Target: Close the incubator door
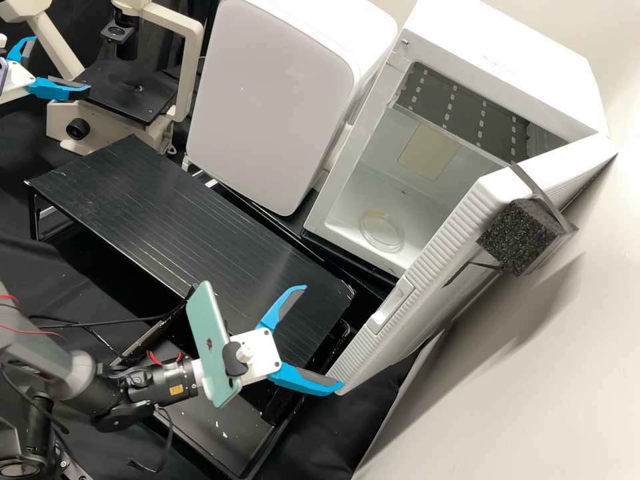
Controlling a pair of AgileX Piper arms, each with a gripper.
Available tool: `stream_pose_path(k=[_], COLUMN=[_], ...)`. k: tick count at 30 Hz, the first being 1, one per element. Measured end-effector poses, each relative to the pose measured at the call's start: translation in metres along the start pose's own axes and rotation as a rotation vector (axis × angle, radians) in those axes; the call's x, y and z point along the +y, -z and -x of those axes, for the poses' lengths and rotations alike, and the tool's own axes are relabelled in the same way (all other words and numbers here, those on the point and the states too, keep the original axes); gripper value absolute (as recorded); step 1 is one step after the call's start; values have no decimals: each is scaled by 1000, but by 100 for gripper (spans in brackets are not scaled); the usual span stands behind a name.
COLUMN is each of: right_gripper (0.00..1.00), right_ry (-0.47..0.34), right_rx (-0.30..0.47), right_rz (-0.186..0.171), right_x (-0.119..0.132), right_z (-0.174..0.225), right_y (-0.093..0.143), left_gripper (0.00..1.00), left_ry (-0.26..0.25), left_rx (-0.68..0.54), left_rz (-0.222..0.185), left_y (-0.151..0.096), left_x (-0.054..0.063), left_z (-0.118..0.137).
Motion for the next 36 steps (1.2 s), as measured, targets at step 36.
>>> stream_pose_path(k=[36], right_gripper=[100], right_ry=[36], right_rx=[22], right_rz=[-114], right_x=[-6], right_z=[-23], right_y=[3], left_gripper=[100], left_ry=[0], left_rx=[0], left_rz=[0], left_y=[0], left_x=[0], left_z=[0])
